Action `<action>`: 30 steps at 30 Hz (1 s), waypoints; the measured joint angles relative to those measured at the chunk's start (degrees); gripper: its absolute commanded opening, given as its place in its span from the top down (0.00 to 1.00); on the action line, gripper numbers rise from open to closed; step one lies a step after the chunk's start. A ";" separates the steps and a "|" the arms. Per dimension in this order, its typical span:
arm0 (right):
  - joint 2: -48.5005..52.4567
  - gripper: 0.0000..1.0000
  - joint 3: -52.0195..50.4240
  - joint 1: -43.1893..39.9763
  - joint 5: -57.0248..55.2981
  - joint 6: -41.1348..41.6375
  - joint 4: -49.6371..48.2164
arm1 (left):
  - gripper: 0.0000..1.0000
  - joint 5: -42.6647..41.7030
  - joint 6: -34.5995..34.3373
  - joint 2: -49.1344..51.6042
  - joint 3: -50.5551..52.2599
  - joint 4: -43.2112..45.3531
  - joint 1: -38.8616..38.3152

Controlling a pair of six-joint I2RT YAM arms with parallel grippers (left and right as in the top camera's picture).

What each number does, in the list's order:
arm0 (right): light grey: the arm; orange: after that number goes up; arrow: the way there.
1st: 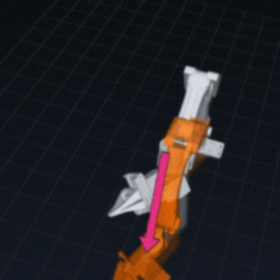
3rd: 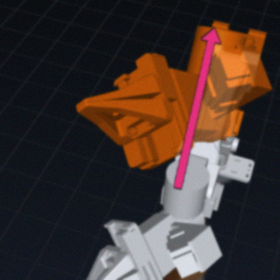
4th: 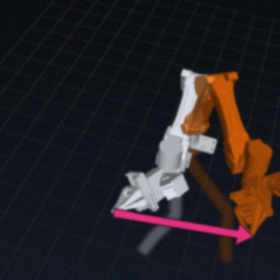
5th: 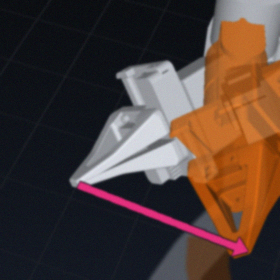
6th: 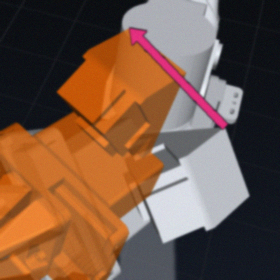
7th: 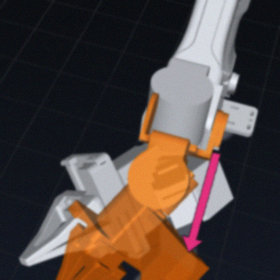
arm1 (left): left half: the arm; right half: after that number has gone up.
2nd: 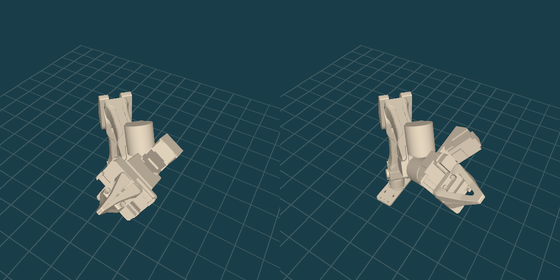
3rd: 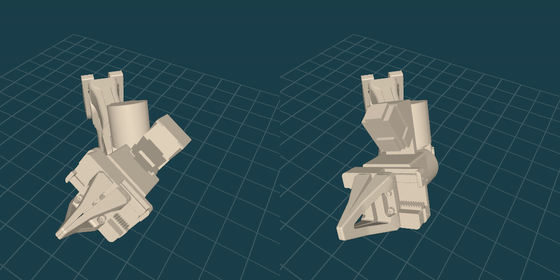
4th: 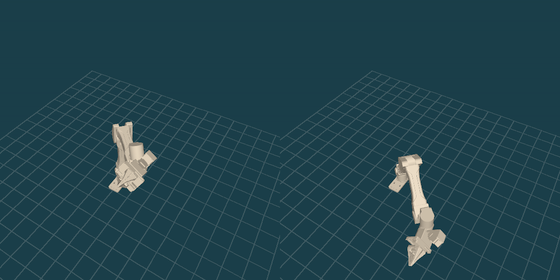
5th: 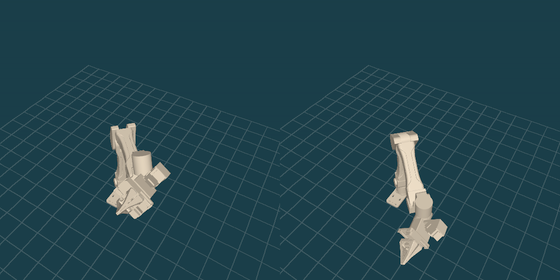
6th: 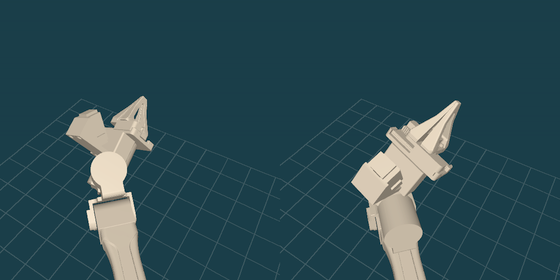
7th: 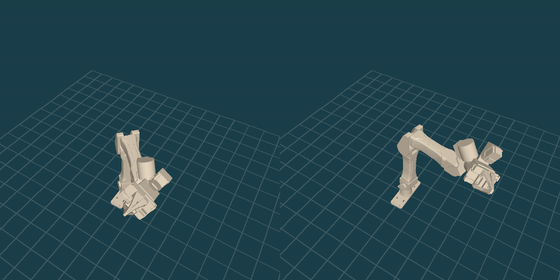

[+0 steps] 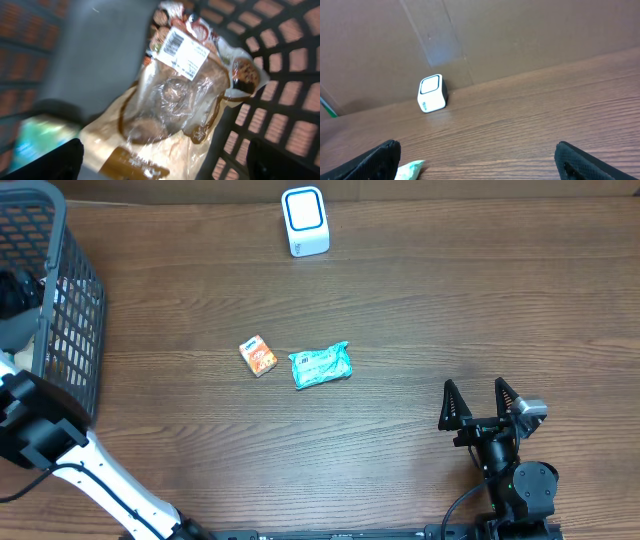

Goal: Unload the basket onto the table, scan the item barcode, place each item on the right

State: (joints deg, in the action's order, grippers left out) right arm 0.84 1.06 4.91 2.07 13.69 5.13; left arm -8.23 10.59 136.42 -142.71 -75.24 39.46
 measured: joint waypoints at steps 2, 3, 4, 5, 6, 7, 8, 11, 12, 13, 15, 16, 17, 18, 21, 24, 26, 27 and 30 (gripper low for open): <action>0.00 0.00 0.00 0.00 0.00 0.00 0.00 | 0.00 3.21 -1.07 -1.31 -0.17 0.07 -0.87; 0.00 0.00 0.00 0.00 0.02 -0.02 0.02 | 0.00 4.72 -1.51 -1.66 -0.15 0.15 -1.31; 0.00 0.00 0.00 0.02 0.00 -0.02 -0.02 | 0.00 6.36 -1.70 -1.75 -0.11 0.50 -1.73; 0.00 0.00 0.00 0.00 -0.02 0.00 0.02 | 0.00 7.89 -1.84 -1.75 0.22 1.22 -2.12; 0.00 0.00 0.00 0.00 0.02 0.00 0.02 | 0.00 9.22 -1.90 -1.75 0.90 2.05 -2.45; 0.00 0.00 0.00 0.00 0.00 0.00 0.00 | 0.00 10.54 -1.88 -1.75 2.14 3.06 -2.78; 0.00 0.00 0.00 0.00 0.00 0.02 0.00 | 0.00 10.80 -1.86 -1.75 2.56 3.39 -2.95; 0.00 0.00 0.00 0.00 -0.02 -0.02 0.00 | 0.00 11.34 -0.31 -1.75 5.90 6.38 -3.17; 0.00 0.00 0.00 0.00 0.00 -0.02 0.00 | 0.00 11.30 0.57 -1.75 7.23 7.41 -3.17; 0.00 0.00 0.00 0.00 0.02 0.00 0.02 | 0.00 11.26 1.27 -1.75 8.20 8.15 -3.17; 0.00 0.00 0.00 0.00 0.00 0.02 -0.02 | 0.01 10.82 3.34 -1.75 10.97 10.12 -3.17; 0.00 0.00 0.00 0.00 0.00 0.00 0.00 | 0.00 10.60 4.52 -1.75 12.44 10.91 -3.17; 0.00 0.00 0.00 0.00 -0.02 0.02 0.04 | 0.00 10.43 5.22 -1.75 13.70 11.63 -3.17; 0.00 0.00 0.00 0.00 -0.02 0.00 -0.02 | 0.00 10.32 6.03 -1.75 15.04 12.48 -3.17; 0.00 0.00 0.00 0.00 0.00 0.00 0.00 | 0.00 9.66 7.58 -1.73 18.95 14.93 -3.17; 0.00 0.00 0.00 0.00 0.00 -0.02 0.04 | 0.00 8.55 8.33 -1.73 21.81 16.98 -3.17; 0.00 0.00 0.00 0.00 0.00 0.00 0.00 | 0.00 7.63 8.74 -1.73 23.50 18.32 -3.17; 0.00 0.00 0.00 0.00 0.00 -0.02 0.02 | 0.00 7.19 8.94 -1.73 24.37 18.75 -3.17; 0.00 0.00 0.00 0.00 0.00 0.00 0.00 | 0.00 6.08 9.14 -1.73 26.84 20.37 -3.17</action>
State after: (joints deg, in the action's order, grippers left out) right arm 0.84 1.06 4.91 2.07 13.69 5.13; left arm -2.15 19.73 134.69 -115.87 -54.87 36.29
